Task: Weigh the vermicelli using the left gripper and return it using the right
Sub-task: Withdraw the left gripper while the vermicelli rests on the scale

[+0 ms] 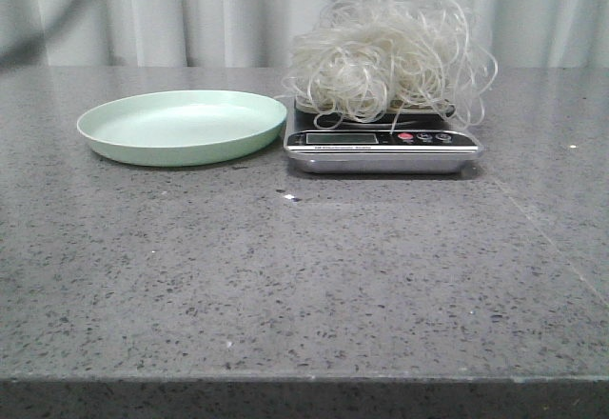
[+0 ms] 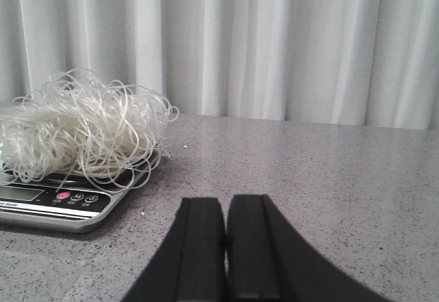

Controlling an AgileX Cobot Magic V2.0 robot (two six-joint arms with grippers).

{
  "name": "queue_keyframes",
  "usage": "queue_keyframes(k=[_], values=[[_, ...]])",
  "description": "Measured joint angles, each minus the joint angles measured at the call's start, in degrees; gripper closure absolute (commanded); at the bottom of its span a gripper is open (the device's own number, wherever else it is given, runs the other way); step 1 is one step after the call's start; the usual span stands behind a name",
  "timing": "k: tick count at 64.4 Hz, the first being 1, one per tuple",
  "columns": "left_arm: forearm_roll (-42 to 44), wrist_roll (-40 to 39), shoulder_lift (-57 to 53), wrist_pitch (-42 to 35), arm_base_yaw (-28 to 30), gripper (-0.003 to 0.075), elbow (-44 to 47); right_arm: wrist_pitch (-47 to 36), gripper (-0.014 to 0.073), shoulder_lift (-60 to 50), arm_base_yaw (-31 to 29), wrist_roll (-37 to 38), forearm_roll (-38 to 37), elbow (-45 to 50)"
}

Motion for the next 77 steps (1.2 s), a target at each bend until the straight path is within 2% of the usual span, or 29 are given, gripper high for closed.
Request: queue_keyframes(k=[13, 23, 34, 63, 72, 77], values=[[0.00, 1.19, -10.05, 0.00, 6.88, 0.0218, 8.70, 0.00, 0.0414, 0.00, 0.00, 0.00, 0.00, 0.00], [0.14, 3.74, -18.65, -1.96, 10.68, 0.0217, 21.98, 0.00, 0.0414, 0.00, 0.00, 0.00, 0.00, 0.00], [0.03, 4.99, -31.30, -11.30, 11.89, 0.0217, 41.39, 0.00, 0.0414, 0.00, 0.00, 0.00, 0.00, 0.00], [-0.41, 6.74, -65.07, -37.39, 11.89, 0.0217, 82.90, 0.00, 0.0414, 0.00, 0.00, 0.00, 0.00, 0.00], [-0.48, 6.78, -76.95, -42.44, 11.99, 0.0218, 93.89, 0.00, 0.0414, 0.00, 0.00, 0.00, 0.00, 0.00], [-0.55, 6.78, -83.18, -44.16, 11.99, 0.0250, 99.39, 0.00, 0.0414, 0.00, 0.00, 0.00, 0.00, 0.00]])
